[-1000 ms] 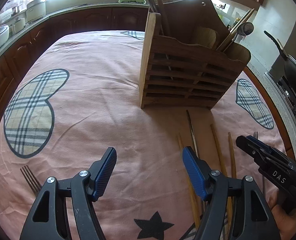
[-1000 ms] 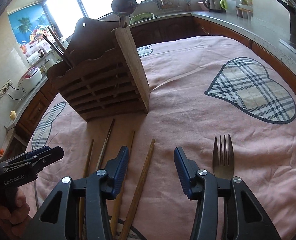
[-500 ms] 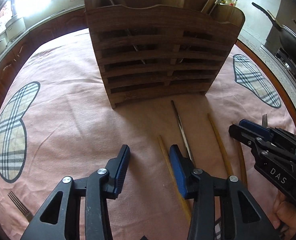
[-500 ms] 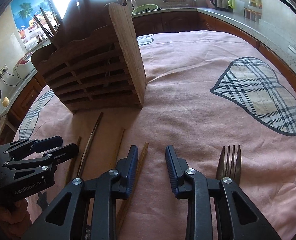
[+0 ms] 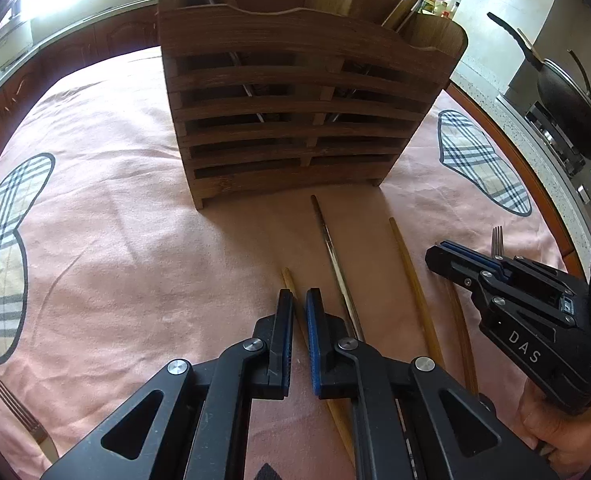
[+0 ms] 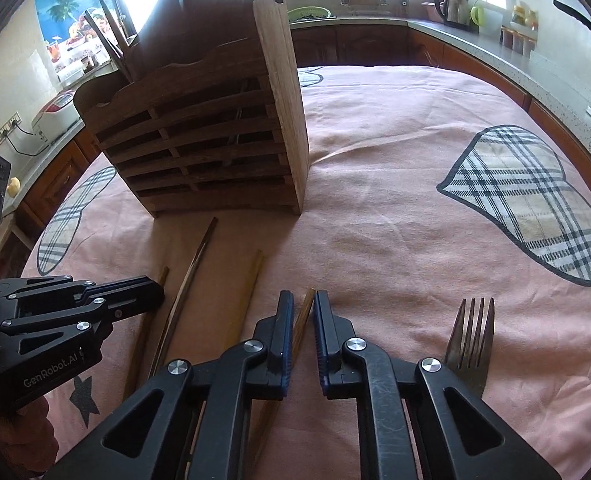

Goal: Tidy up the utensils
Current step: 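Close the left tool on a wooden chopstick while the right tool closes on another wooden chopstick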

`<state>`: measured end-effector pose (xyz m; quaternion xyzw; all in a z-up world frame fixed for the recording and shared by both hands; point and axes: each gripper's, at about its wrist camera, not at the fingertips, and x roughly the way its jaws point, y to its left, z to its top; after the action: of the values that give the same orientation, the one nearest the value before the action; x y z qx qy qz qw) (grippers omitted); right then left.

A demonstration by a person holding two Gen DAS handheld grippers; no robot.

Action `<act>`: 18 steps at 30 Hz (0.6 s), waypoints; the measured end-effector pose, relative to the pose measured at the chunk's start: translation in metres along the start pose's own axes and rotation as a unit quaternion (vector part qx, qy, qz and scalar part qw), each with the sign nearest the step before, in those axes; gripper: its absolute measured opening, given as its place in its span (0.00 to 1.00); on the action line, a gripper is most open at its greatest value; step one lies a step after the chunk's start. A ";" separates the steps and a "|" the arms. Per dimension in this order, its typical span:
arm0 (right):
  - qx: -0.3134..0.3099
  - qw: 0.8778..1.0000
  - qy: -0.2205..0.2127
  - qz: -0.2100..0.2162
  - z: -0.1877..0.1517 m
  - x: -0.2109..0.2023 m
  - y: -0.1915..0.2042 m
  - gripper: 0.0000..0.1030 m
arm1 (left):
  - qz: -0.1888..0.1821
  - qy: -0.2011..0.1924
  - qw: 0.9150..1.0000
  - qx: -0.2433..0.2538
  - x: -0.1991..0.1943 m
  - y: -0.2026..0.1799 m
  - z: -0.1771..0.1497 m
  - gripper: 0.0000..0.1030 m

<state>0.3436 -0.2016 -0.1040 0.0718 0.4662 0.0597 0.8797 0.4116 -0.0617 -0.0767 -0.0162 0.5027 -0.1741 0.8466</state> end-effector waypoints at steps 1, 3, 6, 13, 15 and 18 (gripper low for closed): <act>0.004 1.000 -0.001 0.004 0.000 -0.002 -0.001 0.07 | -0.001 -0.002 1.000 -0.004 -0.002 0.002 -0.001 0.05; 0.009 1.000 -0.005 0.011 -0.002 -0.007 -0.002 0.05 | -0.001 -0.009 1.000 -0.010 -0.011 0.006 -0.005 0.05; 0.017 1.000 -0.012 0.022 -0.001 -0.015 -0.004 0.04 | -0.003 -0.018 1.000 -0.020 -0.023 0.011 -0.010 0.05; 0.026 0.998 -0.039 0.037 -0.002 -0.045 -0.003 0.04 | -0.011 -0.047 0.998 -0.037 -0.064 0.015 -0.024 0.05; 0.031 0.997 -0.047 0.046 -0.003 -0.054 -0.003 0.04 | -0.015 -0.056 0.997 -0.041 -0.077 0.016 -0.028 0.04; 0.035 0.996 -0.058 0.053 -0.005 -0.068 0.000 0.04 | -0.021 -0.072 0.996 -0.044 -0.104 0.020 -0.037 0.04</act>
<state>0.3014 -0.2130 -0.0515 0.1305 0.4118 0.0861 0.8978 0.3409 -0.0052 -0.0113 -0.0764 0.4475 -0.1678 0.8751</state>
